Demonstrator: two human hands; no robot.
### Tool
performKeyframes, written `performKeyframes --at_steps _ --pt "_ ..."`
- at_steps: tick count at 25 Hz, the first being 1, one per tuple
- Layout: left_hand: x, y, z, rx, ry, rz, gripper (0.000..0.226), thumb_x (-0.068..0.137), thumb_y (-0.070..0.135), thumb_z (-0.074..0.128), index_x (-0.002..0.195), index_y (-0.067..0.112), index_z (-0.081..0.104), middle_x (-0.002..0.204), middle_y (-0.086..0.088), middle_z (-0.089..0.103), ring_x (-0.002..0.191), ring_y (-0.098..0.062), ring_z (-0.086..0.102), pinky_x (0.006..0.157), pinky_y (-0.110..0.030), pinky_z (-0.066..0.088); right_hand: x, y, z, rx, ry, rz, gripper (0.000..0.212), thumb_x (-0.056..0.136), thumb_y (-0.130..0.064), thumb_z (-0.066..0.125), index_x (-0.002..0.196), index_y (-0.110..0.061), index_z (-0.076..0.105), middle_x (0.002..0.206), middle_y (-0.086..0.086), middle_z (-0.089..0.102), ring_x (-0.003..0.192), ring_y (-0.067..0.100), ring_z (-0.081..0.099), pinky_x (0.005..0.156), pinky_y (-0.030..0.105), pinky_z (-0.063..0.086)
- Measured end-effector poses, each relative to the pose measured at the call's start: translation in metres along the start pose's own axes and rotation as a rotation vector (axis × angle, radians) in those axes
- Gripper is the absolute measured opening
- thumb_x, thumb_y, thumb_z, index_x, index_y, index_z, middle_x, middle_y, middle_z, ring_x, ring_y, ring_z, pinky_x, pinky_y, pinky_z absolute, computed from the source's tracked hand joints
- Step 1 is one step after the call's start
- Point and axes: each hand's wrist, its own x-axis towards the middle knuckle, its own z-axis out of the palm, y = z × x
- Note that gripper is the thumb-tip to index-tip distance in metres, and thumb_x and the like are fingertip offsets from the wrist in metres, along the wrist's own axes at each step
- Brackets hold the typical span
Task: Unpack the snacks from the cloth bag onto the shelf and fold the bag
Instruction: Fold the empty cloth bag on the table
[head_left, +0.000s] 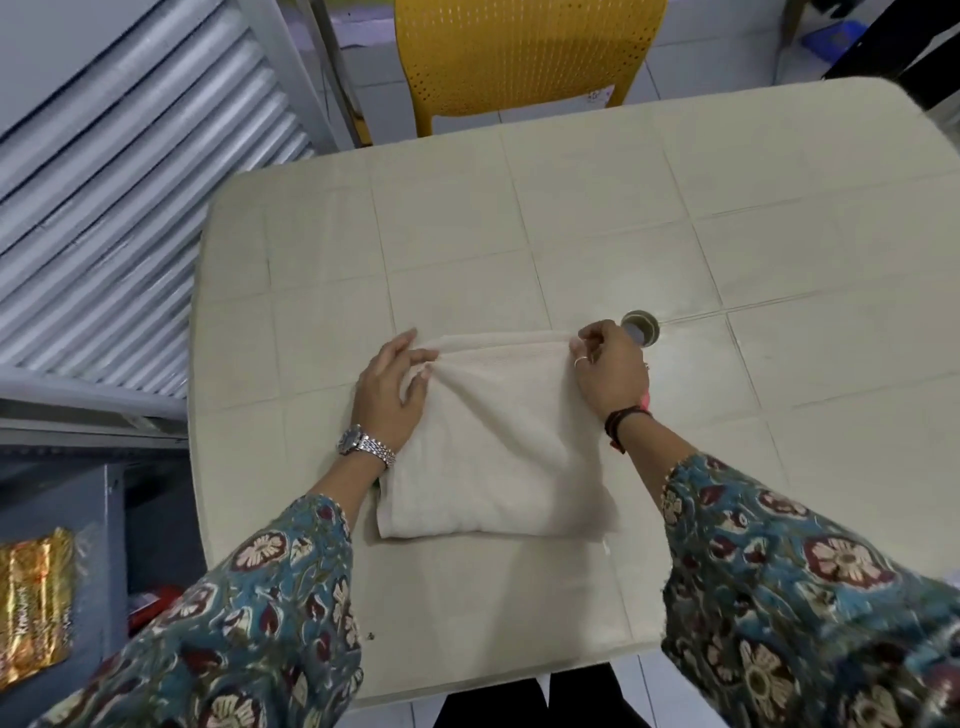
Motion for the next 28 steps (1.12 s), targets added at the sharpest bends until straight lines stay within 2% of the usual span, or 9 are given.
performKeyframes --at_steps 3,5,11,14,18,21,23,25,28 --pt "-0.015 0.031 0.000 0.211 0.020 0.243 0.057 0.069 0.018 0.044 0.126 0.020 0.049 0.151 -0.007 0.027 0.143 -0.022 0.017 0.116 -0.043 0.013 -0.033 -0.011 0.010 -0.123 0.138 -0.296 0.041 0.088 -0.014 0.049 0.129 -0.011 0.050 0.138 0.006 0.047 0.127 0.024 0.043 0.102 0.043 0.037" --pt "-0.033 0.052 0.014 0.326 -0.080 0.342 0.066 0.073 0.019 0.042 0.139 0.016 0.036 0.153 -0.006 0.015 0.144 -0.019 0.006 0.118 -0.043 0.003 -0.061 -0.016 0.029 -0.119 0.075 -0.470 0.048 0.089 -0.012 0.046 0.137 -0.009 0.045 0.150 0.008 0.037 0.139 0.024 0.034 0.111 0.041 0.027" --pt "-0.041 0.010 0.041 0.625 -0.189 0.113 0.070 0.089 0.045 0.028 0.147 0.010 0.008 0.156 -0.010 0.003 0.144 -0.019 0.001 0.116 -0.034 -0.012 -0.064 0.010 0.080 -0.457 -0.166 -0.587 0.059 0.097 -0.039 0.028 0.150 -0.014 0.025 0.159 0.005 0.019 0.147 0.024 0.016 0.118 0.050 0.015" --pt "-0.034 0.003 0.035 0.636 -0.189 0.067 0.079 0.084 0.061 0.031 0.148 0.022 0.006 0.158 -0.007 -0.002 0.145 -0.020 -0.003 0.114 -0.042 -0.015 -0.047 0.026 0.076 -0.552 -0.129 -0.618 0.065 0.096 -0.052 0.028 0.153 -0.023 0.014 0.161 -0.001 0.008 0.149 0.020 0.004 0.120 0.045 0.002" --pt "-0.036 -0.004 0.029 0.578 -0.202 0.081 0.087 0.082 0.065 0.035 0.148 0.020 0.001 0.156 -0.012 -0.008 0.145 -0.024 -0.008 0.116 -0.043 -0.008 -0.040 0.025 0.072 -0.513 -0.099 -0.561 0.062 0.097 -0.047 0.024 0.153 -0.023 0.012 0.161 0.000 0.007 0.149 0.019 0.001 0.121 0.044 0.000" --pt "-0.066 -0.014 0.014 0.549 -0.153 0.130 0.079 0.084 0.057 0.043 0.146 0.018 0.016 0.156 -0.015 0.005 0.144 -0.027 0.001 0.116 -0.041 -0.003 -0.040 0.019 0.066 -0.411 -0.092 -0.516 0.055 0.100 -0.036 0.029 0.152 -0.020 0.019 0.161 0.001 0.011 0.149 0.020 0.006 0.121 0.042 0.001" --pt "-0.094 -0.019 0.000 0.488 -0.064 0.097 0.065 0.081 0.054 0.049 0.136 0.021 0.039 0.151 -0.012 0.028 0.139 -0.027 0.021 0.111 -0.044 0.017 -0.041 0.021 0.050 -0.267 -0.002 -0.424 0.050 0.098 -0.027 0.040 0.146 -0.016 0.034 0.157 0.006 0.025 0.145 0.024 0.021 0.119 0.042 0.015" --pt "-0.124 -0.021 -0.014 0.422 0.052 -0.073 0.052 0.075 0.059 0.050 0.113 0.024 0.054 0.130 -0.008 0.049 0.119 -0.028 0.042 0.095 -0.043 0.033 -0.044 0.030 0.030 -0.116 0.099 -0.269 0.046 0.093 -0.025 0.049 0.138 -0.017 0.044 0.146 0.007 0.041 0.132 0.027 0.039 0.109 0.044 0.033" --pt "-0.156 -0.022 -0.023 0.383 0.099 -0.294 0.049 0.069 0.067 0.046 0.088 0.024 0.059 0.096 0.000 0.059 0.093 -0.025 0.052 0.077 -0.034 0.027 -0.037 0.037 0.015 -0.033 0.045 -0.168 0.047 0.090 -0.035 0.056 0.134 -0.023 0.048 0.132 0.008 0.049 0.120 0.027 0.047 0.101 0.043 0.040"
